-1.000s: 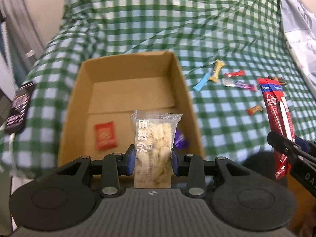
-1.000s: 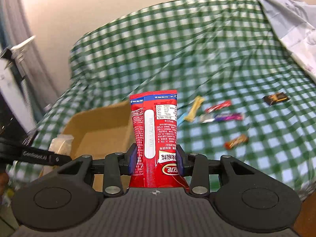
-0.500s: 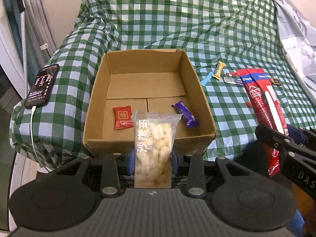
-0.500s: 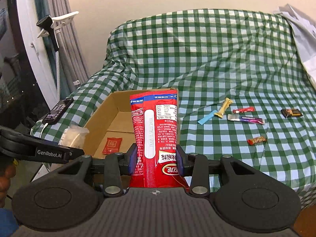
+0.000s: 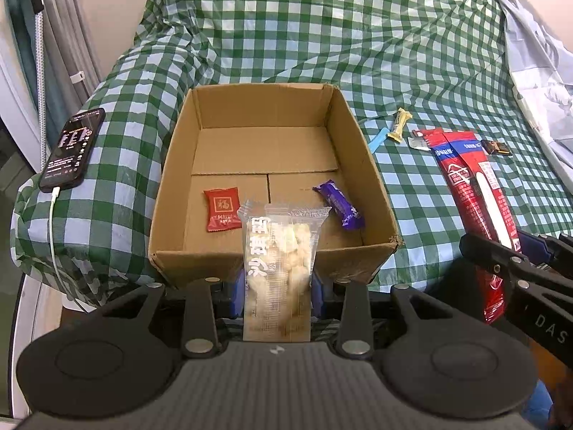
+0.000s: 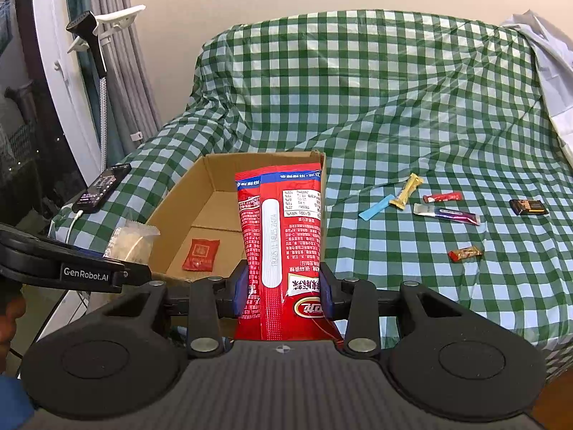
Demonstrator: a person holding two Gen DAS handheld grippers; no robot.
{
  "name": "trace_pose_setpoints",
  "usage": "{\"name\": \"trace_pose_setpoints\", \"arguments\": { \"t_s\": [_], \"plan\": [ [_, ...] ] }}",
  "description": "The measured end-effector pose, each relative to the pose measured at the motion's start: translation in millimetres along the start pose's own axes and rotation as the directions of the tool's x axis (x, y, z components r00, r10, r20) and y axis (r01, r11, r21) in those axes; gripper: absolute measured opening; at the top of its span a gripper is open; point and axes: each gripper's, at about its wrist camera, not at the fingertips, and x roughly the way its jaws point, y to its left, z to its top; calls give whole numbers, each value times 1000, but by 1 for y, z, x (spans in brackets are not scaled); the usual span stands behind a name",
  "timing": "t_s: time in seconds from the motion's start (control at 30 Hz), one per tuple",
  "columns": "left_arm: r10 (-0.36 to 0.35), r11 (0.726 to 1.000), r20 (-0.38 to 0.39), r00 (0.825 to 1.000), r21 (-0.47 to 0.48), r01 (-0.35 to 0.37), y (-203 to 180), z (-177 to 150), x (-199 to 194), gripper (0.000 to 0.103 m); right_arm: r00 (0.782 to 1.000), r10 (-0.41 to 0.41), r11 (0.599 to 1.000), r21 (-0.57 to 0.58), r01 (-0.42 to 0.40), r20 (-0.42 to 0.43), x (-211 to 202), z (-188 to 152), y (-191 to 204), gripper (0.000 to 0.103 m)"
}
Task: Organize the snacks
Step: 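Carry both snacks over the box and release them inside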
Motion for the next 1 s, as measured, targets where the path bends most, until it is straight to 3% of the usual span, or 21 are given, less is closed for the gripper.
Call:
{"name": "trace_pose_setpoints", "arguments": {
  "t_s": [0.5,1.0],
  "plan": [
    [11,1000,-23,1000,-28,-12,16,29,31,40,999,-1,1000,6,1,-39,32,15,0,40],
    [56,997,5,998,-56,-55,36,92,66,40,990,33,992,123,-16,-136,120,70,-11,40]
  ]
}}
